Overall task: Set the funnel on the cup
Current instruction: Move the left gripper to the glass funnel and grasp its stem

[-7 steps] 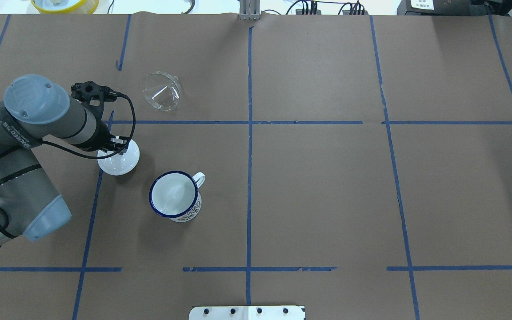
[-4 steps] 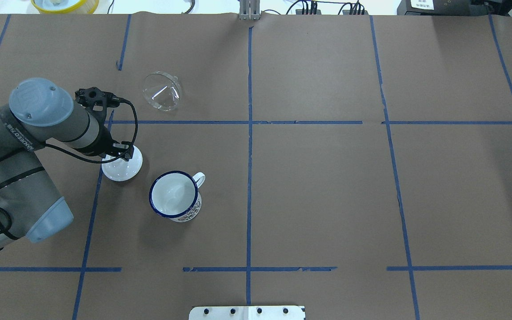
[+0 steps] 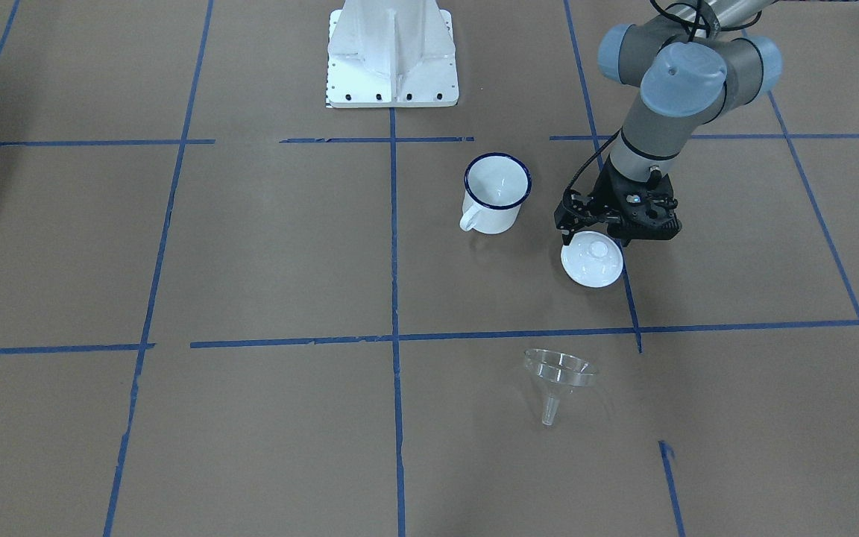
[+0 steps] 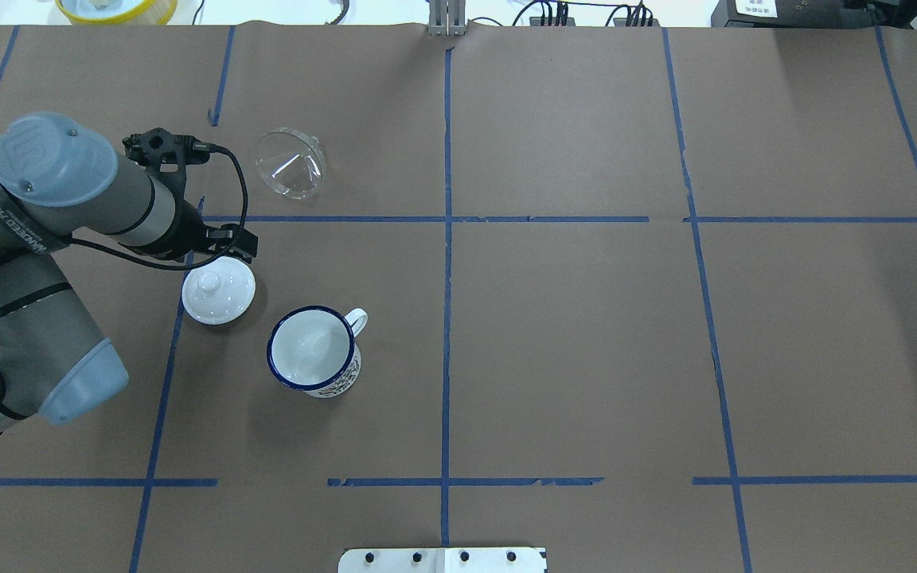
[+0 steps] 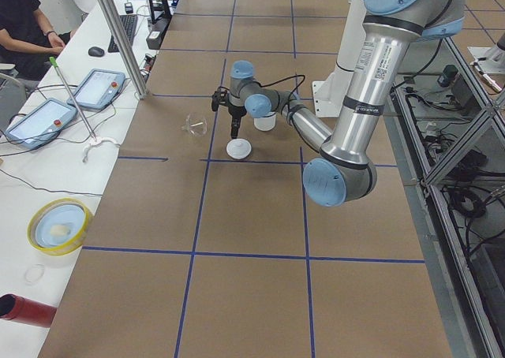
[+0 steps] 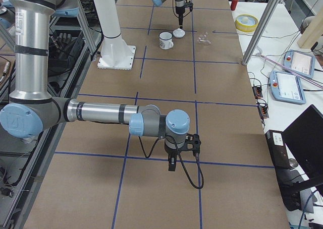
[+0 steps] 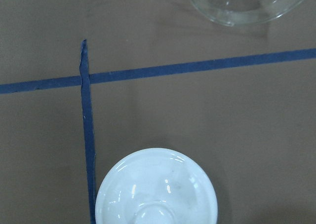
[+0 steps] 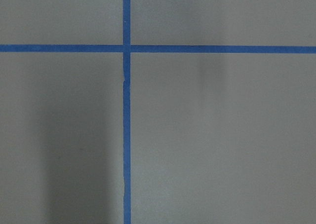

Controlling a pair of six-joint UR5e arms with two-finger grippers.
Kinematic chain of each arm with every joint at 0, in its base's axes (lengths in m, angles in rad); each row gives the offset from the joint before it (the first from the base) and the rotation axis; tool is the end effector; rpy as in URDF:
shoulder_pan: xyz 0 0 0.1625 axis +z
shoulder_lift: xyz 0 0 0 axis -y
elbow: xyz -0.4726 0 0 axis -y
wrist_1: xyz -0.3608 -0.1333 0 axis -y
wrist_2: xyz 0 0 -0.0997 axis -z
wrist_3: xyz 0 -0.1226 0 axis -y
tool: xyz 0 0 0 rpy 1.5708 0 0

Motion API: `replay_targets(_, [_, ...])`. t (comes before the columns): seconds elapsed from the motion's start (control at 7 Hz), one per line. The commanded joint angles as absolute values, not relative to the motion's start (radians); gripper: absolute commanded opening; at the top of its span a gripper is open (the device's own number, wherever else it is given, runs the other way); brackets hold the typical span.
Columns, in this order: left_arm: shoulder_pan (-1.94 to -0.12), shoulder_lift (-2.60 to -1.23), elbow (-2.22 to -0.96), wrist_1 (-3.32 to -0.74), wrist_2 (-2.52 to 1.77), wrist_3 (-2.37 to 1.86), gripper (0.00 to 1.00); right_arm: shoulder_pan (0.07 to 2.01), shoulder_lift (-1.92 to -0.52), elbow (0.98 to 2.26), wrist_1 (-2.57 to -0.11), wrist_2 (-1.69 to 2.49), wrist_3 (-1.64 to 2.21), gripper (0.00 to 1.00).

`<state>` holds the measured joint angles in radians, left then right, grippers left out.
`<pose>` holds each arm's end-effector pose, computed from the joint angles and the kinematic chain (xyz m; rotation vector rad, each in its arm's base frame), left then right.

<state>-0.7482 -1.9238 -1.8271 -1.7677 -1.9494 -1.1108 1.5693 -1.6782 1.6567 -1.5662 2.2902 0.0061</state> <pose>0.3876 -0.4798 0.4064 0.1578 0.8583 -0.1171 0.0519 -0.4083 0.7340 -0.0189 -0.7193 0.0105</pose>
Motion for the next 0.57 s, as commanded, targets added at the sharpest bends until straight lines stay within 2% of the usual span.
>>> replay_targets(0.0, [-0.756,-2.04,-1.798,-1.772,-1.866,-1.547,1.0,1.569,-1.678,1.657,-1.566,2.29,0.006,1.0])
replay_targets(0.14, [-0.755,-2.054,-1.763,-1.86,-1.767,-1.706,1.0,1.569,-1.678,1.657,-1.566,2.29,0.006,1.0])
replay_targets(0.43, [-0.741,-2.1,-1.586,-2.086,-1.583,-1.967,1.0,1.569,-1.678,1.657,-1.566,2.29,0.006,1.0])
